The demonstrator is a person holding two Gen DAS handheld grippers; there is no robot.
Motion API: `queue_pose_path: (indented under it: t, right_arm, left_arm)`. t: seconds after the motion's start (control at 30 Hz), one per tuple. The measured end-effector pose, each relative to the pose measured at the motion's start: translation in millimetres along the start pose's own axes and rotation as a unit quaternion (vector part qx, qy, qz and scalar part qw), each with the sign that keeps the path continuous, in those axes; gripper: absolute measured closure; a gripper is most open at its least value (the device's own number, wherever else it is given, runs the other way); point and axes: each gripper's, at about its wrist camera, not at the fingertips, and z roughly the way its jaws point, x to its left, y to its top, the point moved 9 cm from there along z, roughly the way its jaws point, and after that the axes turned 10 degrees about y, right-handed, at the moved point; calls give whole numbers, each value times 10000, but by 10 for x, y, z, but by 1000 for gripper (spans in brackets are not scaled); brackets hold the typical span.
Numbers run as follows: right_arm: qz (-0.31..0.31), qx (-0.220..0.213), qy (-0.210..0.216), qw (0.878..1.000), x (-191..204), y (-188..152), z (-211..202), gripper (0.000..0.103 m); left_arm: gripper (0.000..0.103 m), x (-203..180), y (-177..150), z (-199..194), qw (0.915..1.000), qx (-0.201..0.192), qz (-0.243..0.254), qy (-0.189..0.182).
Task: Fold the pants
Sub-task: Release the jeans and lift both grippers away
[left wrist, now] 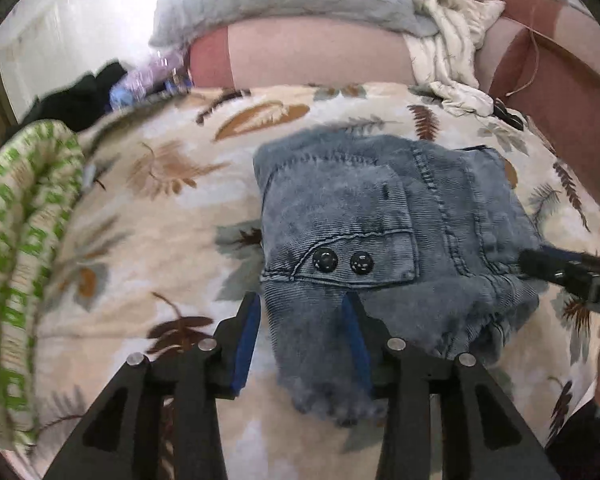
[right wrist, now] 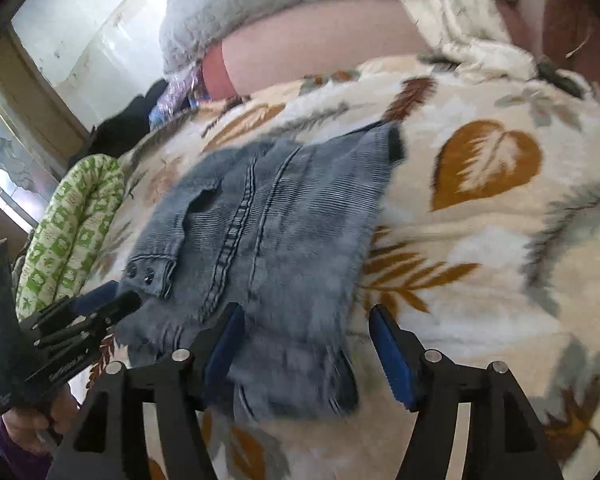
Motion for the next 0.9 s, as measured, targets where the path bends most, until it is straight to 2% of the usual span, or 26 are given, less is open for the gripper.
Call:
queue_pose_path:
  t: [0.2, 0.37, 0.6, 0.8, 0.83, 0.9]
  right_arm:
    - [-740, -720, -557, 9931, 183, -43, -685, 32]
    - [-1188, -963, -824, 9848, 523, -8, -1039, 29]
    - [-1223, -1279, -926, 9798, 855, -40, -1408, 29]
    - [-1424, -1858, -869, 9683, 1229, 21, -2020, 29]
    - [-1457, -1941, -853, 9664, 1287, 26, -2125, 26]
    - [-1495, -2100, -794, 9629, 1386, 39, -2320, 23]
  left_arm:
    - [42, -17, 31, -476, 9954, -883, 154, 333]
    - [29, -64, 3, -941, 9909, -1223, 12, 565]
    - [17, 55, -68, -1793, 9797, -1713, -115, 1035]
    - [17, 145, -28, -2393, 9749, -1886, -288, 1144]
    - [16, 145, -24, -2479, 9739, -1939, -292, 1139]
    - [10, 158, -20, -2679, 9712, -2061, -329, 1151]
